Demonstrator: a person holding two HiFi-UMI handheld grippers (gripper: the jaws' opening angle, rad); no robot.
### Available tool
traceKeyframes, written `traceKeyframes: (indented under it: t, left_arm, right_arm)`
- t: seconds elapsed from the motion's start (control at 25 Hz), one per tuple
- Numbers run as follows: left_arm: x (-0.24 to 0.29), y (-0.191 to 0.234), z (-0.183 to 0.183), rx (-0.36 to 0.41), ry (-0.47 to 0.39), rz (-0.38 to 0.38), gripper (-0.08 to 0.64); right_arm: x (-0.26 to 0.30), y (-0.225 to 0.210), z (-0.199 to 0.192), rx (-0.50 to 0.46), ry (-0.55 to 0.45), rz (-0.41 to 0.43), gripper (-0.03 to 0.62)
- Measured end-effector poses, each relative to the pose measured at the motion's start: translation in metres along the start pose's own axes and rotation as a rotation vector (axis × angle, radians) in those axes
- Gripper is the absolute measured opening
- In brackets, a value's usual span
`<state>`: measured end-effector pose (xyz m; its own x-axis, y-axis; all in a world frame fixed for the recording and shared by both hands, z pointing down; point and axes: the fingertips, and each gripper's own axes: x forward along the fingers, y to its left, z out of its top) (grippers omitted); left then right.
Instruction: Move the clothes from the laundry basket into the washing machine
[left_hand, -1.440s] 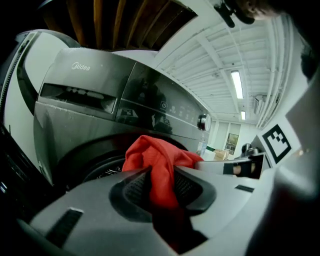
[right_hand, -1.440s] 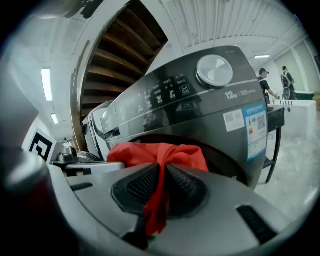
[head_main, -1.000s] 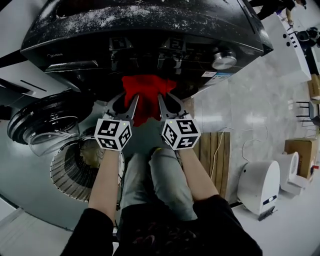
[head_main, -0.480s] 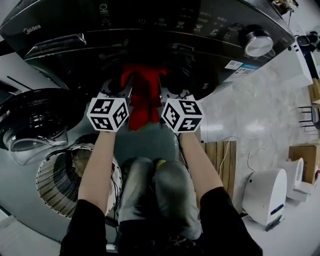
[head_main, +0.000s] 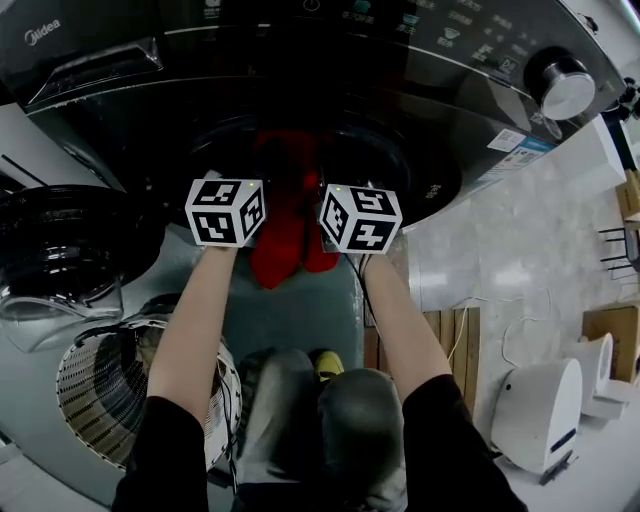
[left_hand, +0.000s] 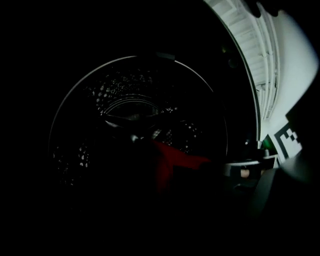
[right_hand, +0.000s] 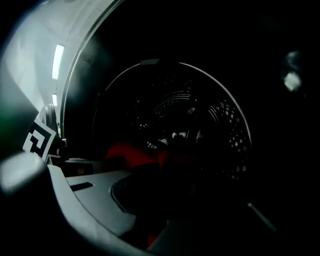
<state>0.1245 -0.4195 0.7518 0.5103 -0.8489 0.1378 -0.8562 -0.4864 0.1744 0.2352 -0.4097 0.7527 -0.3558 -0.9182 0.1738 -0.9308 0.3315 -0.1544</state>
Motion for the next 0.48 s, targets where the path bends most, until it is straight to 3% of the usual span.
traceKeyframes:
  t: [0.28, 0.48]
  left_arm:
    - [0.023, 0.012, -0.013, -0.025, 0.046, -0.007, 0.12]
    - [0.037, 0.026, -0.005, -0.053, 0.018, 0.02, 0.12]
  right_arm:
    - [0.024, -0.014, -0.01, 0.002, 0.037, -0.067, 0.051]
    - [0.046, -0.015, 0.003, -0.013, 0.013, -0.073, 0.051]
